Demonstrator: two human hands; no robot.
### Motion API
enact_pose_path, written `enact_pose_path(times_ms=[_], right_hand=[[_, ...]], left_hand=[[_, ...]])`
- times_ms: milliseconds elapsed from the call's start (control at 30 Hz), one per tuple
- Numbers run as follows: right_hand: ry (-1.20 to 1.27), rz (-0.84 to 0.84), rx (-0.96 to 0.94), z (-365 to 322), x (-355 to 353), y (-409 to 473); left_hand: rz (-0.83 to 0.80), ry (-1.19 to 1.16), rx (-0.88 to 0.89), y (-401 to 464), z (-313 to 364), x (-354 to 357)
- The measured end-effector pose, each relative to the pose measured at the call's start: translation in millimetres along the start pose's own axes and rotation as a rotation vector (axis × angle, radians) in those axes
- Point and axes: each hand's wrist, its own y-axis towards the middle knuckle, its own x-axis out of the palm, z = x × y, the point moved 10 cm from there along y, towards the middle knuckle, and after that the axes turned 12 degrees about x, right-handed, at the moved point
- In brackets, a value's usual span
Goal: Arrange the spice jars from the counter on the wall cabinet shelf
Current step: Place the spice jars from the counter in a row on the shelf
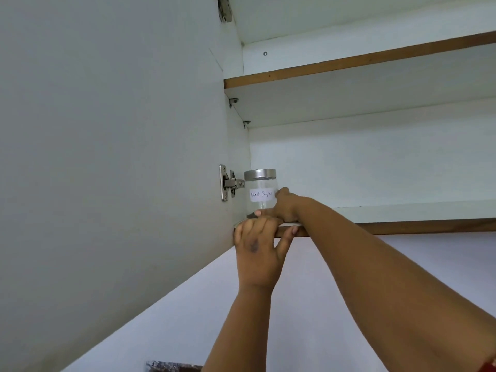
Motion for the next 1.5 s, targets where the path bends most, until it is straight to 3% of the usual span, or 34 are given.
enact_pose_path(times_ms=[233, 600, 667, 833, 967, 1133, 1200, 1300, 1400, 1500], right_hand=[[-0.046, 0.034, -0.029, -2, -5, -9], [-0.002, 0.187, 0.152, 15, -22, -32], [-0.109, 0.199, 0.164, 21, -24, -43], [-0.435, 0.03, 0.062, 30, -17, -80], [-0.588, 0.307, -0.056, 40, -36, -116], [-0.466, 0.509, -0.177, 83, -13, -182], [-0.343, 0.427, -0.138, 116, 29, -203], [-0.216, 0.265, 0.123, 199, 98, -229], [-0.224, 0.105, 0.346, 282, 156, -269], [-0.44, -0.148, 0.364, 345, 221, -320]], left_hand=[[0.016, 0.015, -0.003, 0, 2, -2], [-0.188, -0.012, -0.021, 2, 1, 5], [-0.229, -0.008, -0.017, 3, 1, 5], [-0.415, -0.002, -0.106, 1, 6, 8], [-0.484, -0.012, -0.222, 1, 14, 0], [-0.665, 0.112, -0.119, -33, 51, -13], [-0.769, 0.066, -0.135, -70, 70, -15], [-0.94, -0.003, -0.19, -161, 100, -23], [-1.129, -0.178, -0.479, -296, 126, -47], [-1.404, -0.334, -0.802, -435, 162, -82]])
